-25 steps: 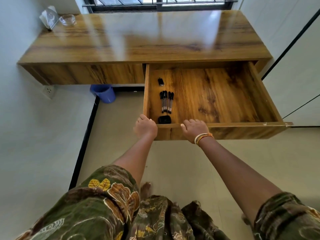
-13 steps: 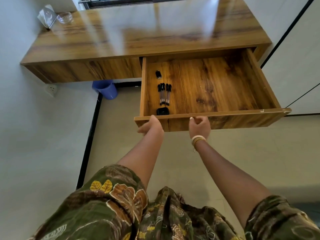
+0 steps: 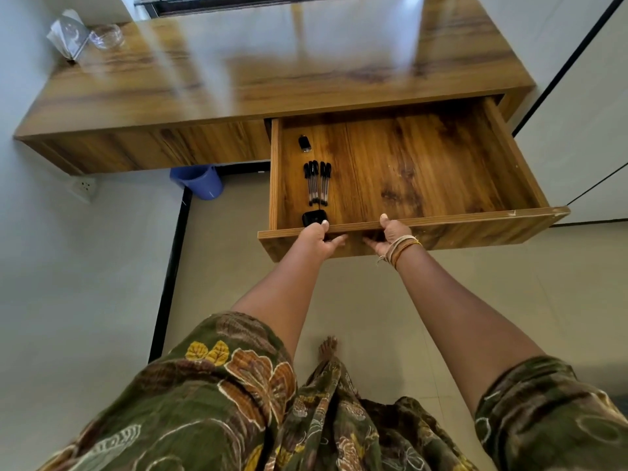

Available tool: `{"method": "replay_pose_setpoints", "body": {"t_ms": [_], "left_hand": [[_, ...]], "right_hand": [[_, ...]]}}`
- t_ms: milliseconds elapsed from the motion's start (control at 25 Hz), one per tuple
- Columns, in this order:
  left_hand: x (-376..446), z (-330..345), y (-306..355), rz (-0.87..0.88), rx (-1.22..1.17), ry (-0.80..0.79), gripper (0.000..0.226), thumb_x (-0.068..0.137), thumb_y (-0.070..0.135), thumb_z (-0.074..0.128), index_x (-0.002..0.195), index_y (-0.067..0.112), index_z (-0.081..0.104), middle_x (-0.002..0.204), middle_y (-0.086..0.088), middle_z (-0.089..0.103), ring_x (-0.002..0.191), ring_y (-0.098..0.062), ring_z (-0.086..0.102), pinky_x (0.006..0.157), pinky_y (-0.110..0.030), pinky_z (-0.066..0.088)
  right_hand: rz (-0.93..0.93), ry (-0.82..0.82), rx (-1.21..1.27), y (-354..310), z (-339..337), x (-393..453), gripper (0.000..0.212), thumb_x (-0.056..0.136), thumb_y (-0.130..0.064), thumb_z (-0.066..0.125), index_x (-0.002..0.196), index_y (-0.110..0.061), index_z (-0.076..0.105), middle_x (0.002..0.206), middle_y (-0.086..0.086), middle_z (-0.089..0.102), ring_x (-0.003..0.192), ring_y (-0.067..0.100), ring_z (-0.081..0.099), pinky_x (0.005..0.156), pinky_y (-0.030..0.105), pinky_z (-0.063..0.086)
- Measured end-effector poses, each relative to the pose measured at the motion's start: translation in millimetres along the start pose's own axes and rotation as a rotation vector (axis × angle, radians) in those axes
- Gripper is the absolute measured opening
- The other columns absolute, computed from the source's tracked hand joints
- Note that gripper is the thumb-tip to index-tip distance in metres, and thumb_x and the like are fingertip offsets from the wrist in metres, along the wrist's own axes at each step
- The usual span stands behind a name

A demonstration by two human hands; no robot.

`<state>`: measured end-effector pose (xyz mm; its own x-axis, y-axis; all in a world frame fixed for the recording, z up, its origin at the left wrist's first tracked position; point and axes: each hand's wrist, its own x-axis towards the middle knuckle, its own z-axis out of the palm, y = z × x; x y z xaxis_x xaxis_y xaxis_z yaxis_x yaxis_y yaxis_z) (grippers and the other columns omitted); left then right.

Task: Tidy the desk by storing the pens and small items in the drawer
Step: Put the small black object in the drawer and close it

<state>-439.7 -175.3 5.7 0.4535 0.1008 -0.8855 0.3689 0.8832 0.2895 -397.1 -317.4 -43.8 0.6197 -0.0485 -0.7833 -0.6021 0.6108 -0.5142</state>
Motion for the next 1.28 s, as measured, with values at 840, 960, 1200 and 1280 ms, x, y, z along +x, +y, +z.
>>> {"method": "replay_pose_setpoints", "body": {"t_ms": [840, 960, 1200, 1280], "left_hand": [[137, 171, 140, 0.078, 0.120, -0.043, 0.059, 0.089, -0.001, 0.061, 0.141, 0.006, 0.034, 0.148, -0.029, 0.023, 0.133, -0.055, 0.031, 0.087, -0.056, 0.053], [141, 183, 155, 0.055, 0.135, -0.125, 0.055, 0.090, -0.004, 0.059, 0.139, 0.001, 0.034, 0.150, -0.033, 0.018, 0.135, -0.055, 0.027, 0.093, -0.053, 0.051], [140, 211, 181, 0.056, 0.038, -0.195, 0.078, 0.091, 0.010, 0.063, 0.150, 0.007, 0.013, 0.155, -0.029, -0.011, 0.140, -0.057, 0.002, 0.110, -0.058, 0.032], [144, 225, 186, 0.066, 0.010, -0.173, 0.070, 0.094, 0.012, 0.058, 0.149, 0.004, 0.015, 0.156, -0.028, -0.012, 0.140, -0.056, -0.003, 0.111, -0.059, 0.028]], "right_hand": [[-0.162, 0.068, -0.084, -102, 168, 138, 0.048, 0.091, -0.014, 0.064, 0.131, 0.001, 0.044, 0.131, 0.019, 0.045, 0.124, 0.038, 0.046, 0.076, 0.047, 0.057], [-0.153, 0.048, -0.040, -114, 180, 147, 0.048, 0.088, -0.010, 0.067, 0.129, 0.001, 0.046, 0.133, 0.020, 0.045, 0.124, 0.039, 0.046, 0.066, 0.045, 0.057], [-0.159, -0.003, 0.022, -149, 214, 146, 0.069, 0.080, -0.016, 0.074, 0.138, -0.008, 0.039, 0.145, 0.013, 0.034, 0.132, 0.038, 0.036, 0.090, 0.054, 0.051], [-0.162, 0.016, 0.007, -157, 227, 145, 0.073, 0.080, -0.014, 0.075, 0.140, -0.008, 0.036, 0.146, 0.014, 0.032, 0.134, 0.039, 0.034, 0.095, 0.055, 0.049]]}}
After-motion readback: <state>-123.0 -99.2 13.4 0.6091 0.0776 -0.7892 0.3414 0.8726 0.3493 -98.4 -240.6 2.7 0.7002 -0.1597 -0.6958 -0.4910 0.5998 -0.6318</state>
